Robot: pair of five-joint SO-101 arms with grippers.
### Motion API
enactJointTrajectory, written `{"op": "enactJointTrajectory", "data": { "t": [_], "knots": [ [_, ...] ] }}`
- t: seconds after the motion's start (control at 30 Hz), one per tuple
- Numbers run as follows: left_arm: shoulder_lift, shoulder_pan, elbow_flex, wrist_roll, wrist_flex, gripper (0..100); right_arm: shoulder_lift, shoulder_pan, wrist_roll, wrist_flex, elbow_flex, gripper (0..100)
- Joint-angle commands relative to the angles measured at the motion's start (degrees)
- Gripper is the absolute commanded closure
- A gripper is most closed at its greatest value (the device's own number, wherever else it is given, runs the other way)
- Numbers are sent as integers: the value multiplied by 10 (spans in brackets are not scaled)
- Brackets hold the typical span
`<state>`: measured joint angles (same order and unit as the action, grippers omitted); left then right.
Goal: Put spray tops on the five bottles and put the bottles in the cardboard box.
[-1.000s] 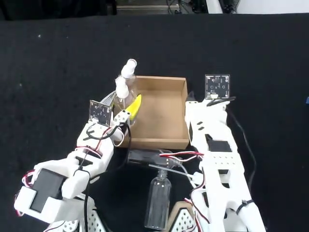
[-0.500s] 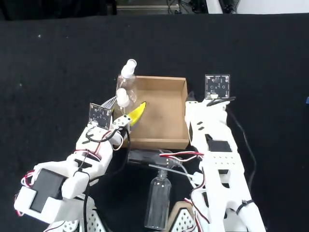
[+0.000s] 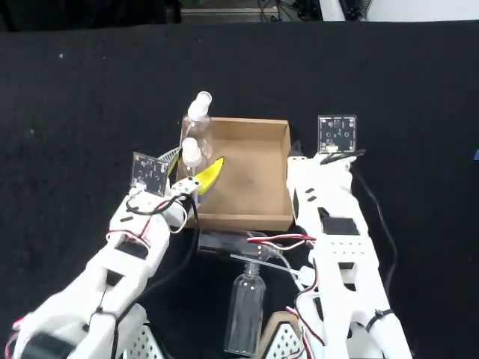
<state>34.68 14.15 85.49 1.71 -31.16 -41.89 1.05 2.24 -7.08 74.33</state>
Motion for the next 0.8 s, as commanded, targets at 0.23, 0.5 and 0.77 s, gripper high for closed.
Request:
{"op": "enactJointTrajectory", "data": {
  "t": [0.23,0.5,0.77],
  "knots": [
    [331,0,-4,35,370,727,4,-5,2,19,-6,858],
    [506,-2,-4,33,602,750,5,-5,2,38,0,858],
    [663,-5,2,31,745,937,5,-5,1,37,0,858]
  ]
}}
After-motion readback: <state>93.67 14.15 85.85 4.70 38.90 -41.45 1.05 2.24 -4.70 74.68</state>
